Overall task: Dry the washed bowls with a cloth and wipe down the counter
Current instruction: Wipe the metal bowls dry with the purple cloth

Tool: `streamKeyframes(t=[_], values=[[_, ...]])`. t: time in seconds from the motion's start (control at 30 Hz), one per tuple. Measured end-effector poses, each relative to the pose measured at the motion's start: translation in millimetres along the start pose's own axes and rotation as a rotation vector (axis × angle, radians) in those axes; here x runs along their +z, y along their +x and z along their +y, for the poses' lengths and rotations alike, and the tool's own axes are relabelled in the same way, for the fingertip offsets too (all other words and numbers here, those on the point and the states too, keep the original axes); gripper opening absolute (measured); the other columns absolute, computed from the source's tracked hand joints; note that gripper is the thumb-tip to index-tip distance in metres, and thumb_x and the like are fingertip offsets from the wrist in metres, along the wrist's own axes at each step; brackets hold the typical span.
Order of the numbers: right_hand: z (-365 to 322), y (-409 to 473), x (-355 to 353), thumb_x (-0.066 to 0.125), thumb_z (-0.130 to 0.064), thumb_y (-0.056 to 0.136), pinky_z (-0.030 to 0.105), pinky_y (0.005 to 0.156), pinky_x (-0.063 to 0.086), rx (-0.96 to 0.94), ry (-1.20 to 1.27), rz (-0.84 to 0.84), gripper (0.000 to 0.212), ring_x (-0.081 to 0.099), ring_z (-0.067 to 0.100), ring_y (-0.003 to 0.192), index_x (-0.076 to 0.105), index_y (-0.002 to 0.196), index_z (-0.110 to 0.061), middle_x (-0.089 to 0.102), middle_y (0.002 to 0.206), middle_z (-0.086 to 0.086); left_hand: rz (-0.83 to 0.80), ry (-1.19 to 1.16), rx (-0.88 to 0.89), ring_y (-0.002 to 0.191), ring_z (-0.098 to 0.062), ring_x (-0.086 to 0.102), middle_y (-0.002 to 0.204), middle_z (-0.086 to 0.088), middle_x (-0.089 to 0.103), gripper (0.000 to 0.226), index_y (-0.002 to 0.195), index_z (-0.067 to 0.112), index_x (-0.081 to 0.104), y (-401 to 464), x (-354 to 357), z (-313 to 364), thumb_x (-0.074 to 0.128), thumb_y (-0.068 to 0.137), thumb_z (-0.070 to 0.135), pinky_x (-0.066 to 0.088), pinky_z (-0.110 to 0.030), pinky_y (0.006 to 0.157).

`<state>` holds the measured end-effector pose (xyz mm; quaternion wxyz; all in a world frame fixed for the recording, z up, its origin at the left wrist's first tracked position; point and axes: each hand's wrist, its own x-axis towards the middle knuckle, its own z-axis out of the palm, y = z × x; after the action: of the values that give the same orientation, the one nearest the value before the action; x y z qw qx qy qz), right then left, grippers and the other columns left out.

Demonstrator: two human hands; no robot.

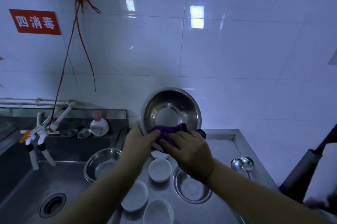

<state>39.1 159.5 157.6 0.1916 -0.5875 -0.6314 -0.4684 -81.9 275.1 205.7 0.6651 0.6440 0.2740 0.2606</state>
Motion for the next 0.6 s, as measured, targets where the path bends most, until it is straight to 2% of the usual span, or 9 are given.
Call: streamKeyframes(t=[0.1, 0.17, 0.23, 0.27, 0.33, 0.4, 0.5, 0.57, 0.6], values=[[-22, 1, 8, 0.063, -0.021, 0.093, 0.037, 0.063, 0.051, 0.139, 0.031, 0.005, 0.020, 0.066, 0.021, 0.080, 0.069, 0.111, -0.015, 0.071, 0.093, 0.007, 0.040, -0.125, -0.015, 0.060, -0.013, 0.069, 0.075, -0.008, 0.070, 0.017, 0.096, 0.014, 0.060, -11, 13, -11, 0.053, 0.089, 0.001, 0.053, -0.022, 0.049], [-27, -6, 9, 0.064, -0.020, 0.092, 0.037, 0.065, 0.052, 0.116, 0.068, -0.001, 0.024, 0.066, 0.022, 0.085, 0.068, 0.115, -0.016, 0.071, 0.098, 0.008, 0.029, -0.132, 0.006, 0.058, -0.019, 0.067, 0.067, -0.009, 0.070, 0.020, 0.091, 0.010, 0.062, -10, 6, -13, 0.048, 0.088, -0.003, 0.054, -0.028, 0.048], [-19, -14, 7, 0.065, -0.016, 0.090, 0.036, 0.067, 0.052, 0.014, 0.067, 0.000, 0.021, 0.067, 0.022, 0.086, 0.071, 0.110, -0.016, 0.071, 0.099, 0.008, 0.015, -0.003, 0.068, 0.061, -0.030, 0.063, 0.066, -0.016, 0.067, 0.023, 0.081, 0.008, 0.063, -7, -5, -13, 0.047, 0.082, -0.007, 0.054, -0.041, 0.056], [-12, -18, 4, 0.065, -0.014, 0.089, 0.035, 0.067, 0.052, -0.054, 0.055, -0.004, 0.020, 0.067, 0.022, 0.085, 0.072, 0.107, -0.017, 0.072, 0.098, 0.009, 0.004, 0.084, 0.096, 0.062, -0.032, 0.060, 0.066, -0.017, 0.065, 0.021, 0.074, 0.010, 0.063, -5, -10, -12, 0.049, 0.077, -0.006, 0.050, -0.042, 0.059], [7, -23, -1, 0.066, -0.011, 0.086, 0.033, 0.067, 0.052, -0.211, 0.034, -0.035, 0.019, 0.068, 0.022, 0.082, 0.075, 0.101, -0.019, 0.072, 0.094, 0.008, -0.059, 0.289, 0.121, 0.060, -0.026, 0.055, 0.059, -0.010, 0.060, 0.011, 0.062, 0.013, 0.060, -1, -21, -3, 0.051, 0.063, 0.006, 0.044, -0.039, 0.059], [24, -22, -6, 0.065, -0.011, 0.086, 0.032, 0.066, 0.052, -0.357, 0.034, -0.076, 0.019, 0.068, 0.022, 0.082, 0.072, 0.102, -0.018, 0.073, 0.093, 0.008, -0.178, 0.530, 0.128, 0.057, -0.023, 0.054, 0.055, 0.000, 0.059, 0.008, 0.057, 0.018, 0.057, 3, -28, 12, 0.050, 0.054, 0.016, 0.044, -0.035, 0.059], [36, -12, -9, 0.067, -0.010, 0.083, 0.032, 0.064, 0.052, -0.397, 0.066, -0.081, 0.017, 0.068, 0.023, 0.080, 0.072, 0.098, -0.017, 0.072, 0.091, 0.008, -0.212, 0.619, 0.109, 0.061, -0.022, 0.063, 0.058, -0.001, 0.065, 0.008, 0.061, 0.019, 0.063, 13, -36, 31, 0.058, 0.059, 0.014, 0.052, -0.036, 0.064], [32, -5, -7, 0.068, -0.008, 0.083, 0.032, 0.061, 0.051, -0.304, 0.065, -0.043, 0.014, 0.067, 0.022, 0.076, 0.075, 0.091, -0.018, 0.072, 0.088, 0.007, -0.110, 0.469, 0.132, 0.061, -0.020, 0.065, 0.061, 0.000, 0.068, 0.012, 0.071, 0.023, 0.067, 15, -36, 32, 0.061, 0.067, 0.014, 0.054, -0.036, 0.064], [27, -2, -6, 0.067, -0.009, 0.085, 0.033, 0.059, 0.051, -0.243, 0.048, -0.026, 0.013, 0.067, 0.022, 0.074, 0.075, 0.091, -0.018, 0.072, 0.087, 0.006, -0.064, 0.378, 0.142, 0.066, -0.019, 0.068, 0.069, -0.001, 0.070, 0.018, 0.085, 0.024, 0.067, 13, -32, 29, 0.064, 0.071, 0.012, 0.056, -0.036, 0.066]])
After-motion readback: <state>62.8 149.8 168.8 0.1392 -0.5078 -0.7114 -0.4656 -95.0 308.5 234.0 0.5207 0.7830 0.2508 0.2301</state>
